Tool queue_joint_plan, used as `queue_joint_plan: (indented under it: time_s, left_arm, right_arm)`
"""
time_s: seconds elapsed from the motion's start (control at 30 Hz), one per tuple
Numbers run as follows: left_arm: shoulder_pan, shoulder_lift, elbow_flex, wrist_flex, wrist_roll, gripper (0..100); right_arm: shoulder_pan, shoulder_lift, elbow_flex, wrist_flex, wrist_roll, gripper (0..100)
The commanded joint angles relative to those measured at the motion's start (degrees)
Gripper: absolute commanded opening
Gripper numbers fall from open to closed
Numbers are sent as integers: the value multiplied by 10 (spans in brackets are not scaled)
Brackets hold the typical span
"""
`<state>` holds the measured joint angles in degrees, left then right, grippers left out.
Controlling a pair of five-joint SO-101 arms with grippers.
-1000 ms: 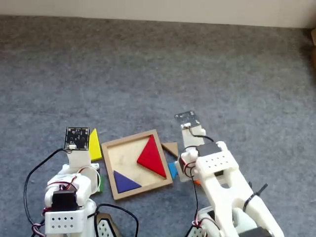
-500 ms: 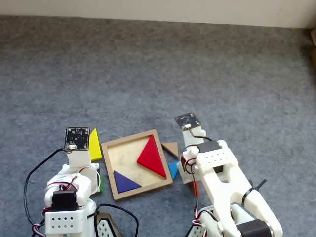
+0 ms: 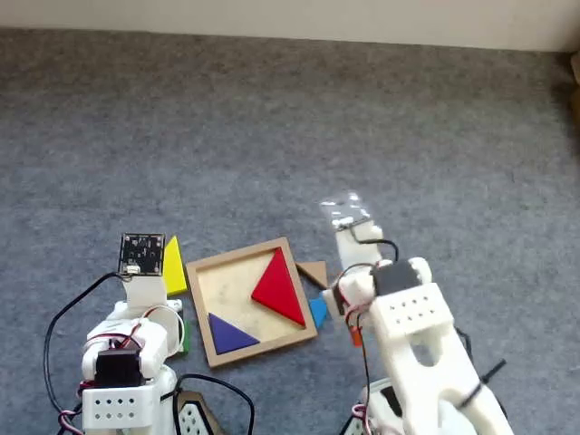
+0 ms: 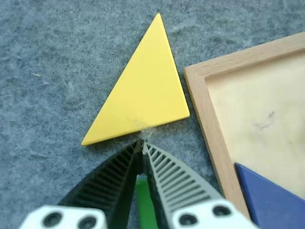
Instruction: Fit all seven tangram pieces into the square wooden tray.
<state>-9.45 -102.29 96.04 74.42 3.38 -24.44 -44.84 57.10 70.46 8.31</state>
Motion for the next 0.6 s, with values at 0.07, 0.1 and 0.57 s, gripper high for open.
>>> queue_joint_plan:
  time_s: [0.07, 0.1, 0.57]
  left_arm:
    - [-7, -4, 12, 4, -5, 7]
    - [-7, -4, 12, 4, -5, 7]
    - [-7, -4, 12, 4, -5, 7]
  right_arm:
    - [-95, -60, -36, 4, 17, 5]
    - [-105, -60, -36, -8, 33, 5]
    - [-129, -1, -36, -206, 135, 5]
